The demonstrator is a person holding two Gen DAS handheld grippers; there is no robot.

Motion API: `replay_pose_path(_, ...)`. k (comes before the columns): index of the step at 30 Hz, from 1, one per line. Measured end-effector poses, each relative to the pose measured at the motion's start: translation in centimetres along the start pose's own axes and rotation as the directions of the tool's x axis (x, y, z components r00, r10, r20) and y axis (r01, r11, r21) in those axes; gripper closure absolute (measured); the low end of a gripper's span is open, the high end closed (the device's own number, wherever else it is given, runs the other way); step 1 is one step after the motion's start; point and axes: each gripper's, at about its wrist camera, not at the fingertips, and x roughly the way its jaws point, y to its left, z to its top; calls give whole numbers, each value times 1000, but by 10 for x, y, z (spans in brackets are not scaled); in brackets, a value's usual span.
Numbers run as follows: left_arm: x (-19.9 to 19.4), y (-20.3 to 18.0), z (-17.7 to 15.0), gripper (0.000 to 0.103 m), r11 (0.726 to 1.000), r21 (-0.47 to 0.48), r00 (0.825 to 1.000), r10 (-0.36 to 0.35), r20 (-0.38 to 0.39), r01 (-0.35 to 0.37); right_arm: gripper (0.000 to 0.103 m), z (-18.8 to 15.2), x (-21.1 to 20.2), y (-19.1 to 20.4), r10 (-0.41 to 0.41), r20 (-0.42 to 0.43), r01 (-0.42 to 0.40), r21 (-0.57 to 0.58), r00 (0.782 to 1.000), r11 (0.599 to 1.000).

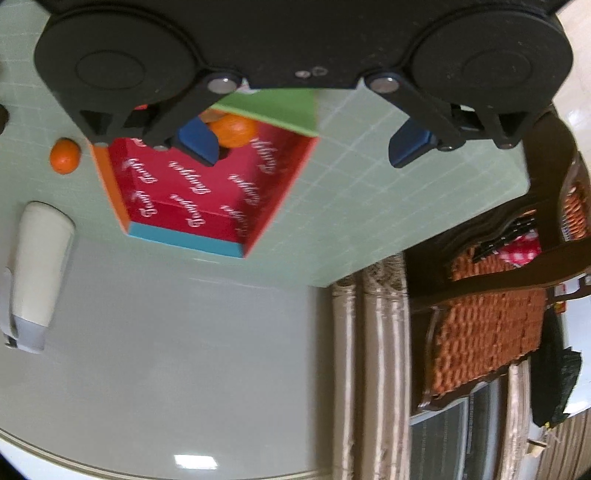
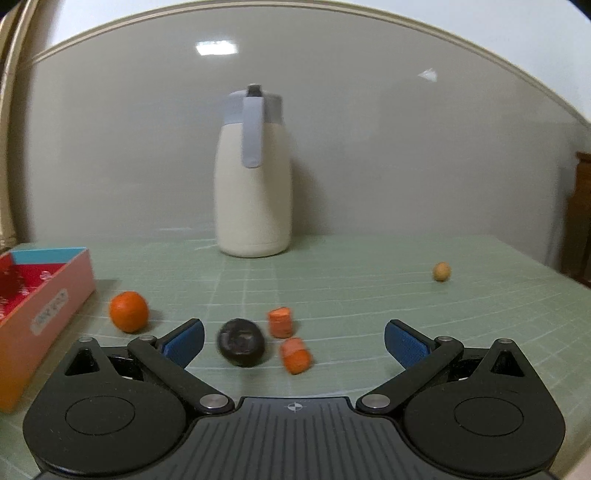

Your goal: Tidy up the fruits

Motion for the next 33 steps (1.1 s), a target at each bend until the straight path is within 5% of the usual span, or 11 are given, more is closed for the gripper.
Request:
replay_pose_path(6, -2, 25, -3, 8, 997, -53, 998, 56, -7, -57, 3, 4, 5, 16, 55, -21, -55, -21, 998, 998)
replay_pose_path(9, 2, 37, -2, 7, 993, -91, 997, 77, -28, -79, 25, 6, 13, 25, 96, -59, -99, -51, 994, 994)
replay_pose_path(10, 2, 40, -3, 7, 992, -100, 996, 79, -35, -82, 25, 6, 17, 27, 104, -74, -107, -51, 992, 993)
replay_pose_path(24, 6, 56, -7, 7, 985, -121, 992, 114, -48, -119, 42, 11, 62, 26, 96, -204, -96, 12, 974, 995)
replay_pose_path(27, 6, 54, -8, 7, 986, -119, 992, 114, -48, -119, 53, 11, 68, 23, 76, -225, -74, 15, 972, 997)
replay_pose_path(29, 6, 54, -8, 7, 986, -116, 992, 113, -47, -118, 70, 11, 71, 22, 66, -237, -67, 3, 969, 998)
replay_pose_path(33, 7, 53, -8, 6, 986, -116, 992, 114, -51, -119, 71, 10, 72, 24, 65, -245, -72, -20, 967, 997)
